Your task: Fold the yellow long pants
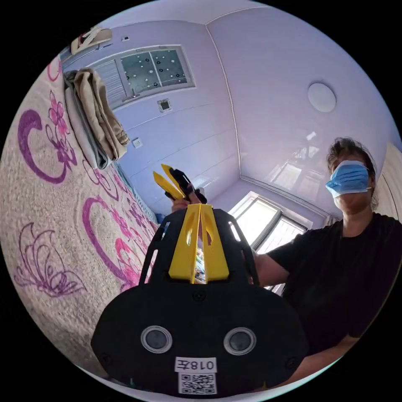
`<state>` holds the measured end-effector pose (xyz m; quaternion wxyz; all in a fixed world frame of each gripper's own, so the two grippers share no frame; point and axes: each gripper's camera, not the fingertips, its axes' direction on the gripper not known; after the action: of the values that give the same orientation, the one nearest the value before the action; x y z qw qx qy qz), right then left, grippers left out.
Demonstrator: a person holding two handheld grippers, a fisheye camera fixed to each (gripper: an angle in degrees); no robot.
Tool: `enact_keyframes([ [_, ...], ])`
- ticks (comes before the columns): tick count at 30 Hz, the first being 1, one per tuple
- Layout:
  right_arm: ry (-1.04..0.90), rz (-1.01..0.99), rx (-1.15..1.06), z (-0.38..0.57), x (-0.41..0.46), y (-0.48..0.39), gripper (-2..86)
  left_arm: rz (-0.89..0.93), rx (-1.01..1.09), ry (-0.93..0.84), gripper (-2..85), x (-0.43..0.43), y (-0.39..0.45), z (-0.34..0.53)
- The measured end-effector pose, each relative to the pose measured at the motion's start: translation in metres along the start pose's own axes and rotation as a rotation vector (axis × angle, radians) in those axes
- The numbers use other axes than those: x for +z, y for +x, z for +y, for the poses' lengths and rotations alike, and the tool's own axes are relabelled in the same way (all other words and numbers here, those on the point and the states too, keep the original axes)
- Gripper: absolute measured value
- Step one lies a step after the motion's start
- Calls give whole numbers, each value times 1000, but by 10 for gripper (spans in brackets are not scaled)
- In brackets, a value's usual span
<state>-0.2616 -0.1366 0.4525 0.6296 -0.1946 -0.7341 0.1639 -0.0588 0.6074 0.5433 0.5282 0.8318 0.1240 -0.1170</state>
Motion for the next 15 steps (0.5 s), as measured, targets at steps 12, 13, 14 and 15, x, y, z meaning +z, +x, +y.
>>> enact_keyframes([
  [12, -51, 115, 250, -38, 109, 59, 99, 27, -18, 87, -10, -34, -1, -17],
  [13, -53, 105, 244, -37, 110, 59, 80, 26, -16, 88, -10, -34, 2, -16],
  [14, -51, 107, 235, -35, 110, 56, 50, 26, -17, 88, -10, -33, 4, -16],
  [15, -44, 121, 234, -32, 110, 53, 28, 26, -21, 89, -10, -31, 7, -14],
])
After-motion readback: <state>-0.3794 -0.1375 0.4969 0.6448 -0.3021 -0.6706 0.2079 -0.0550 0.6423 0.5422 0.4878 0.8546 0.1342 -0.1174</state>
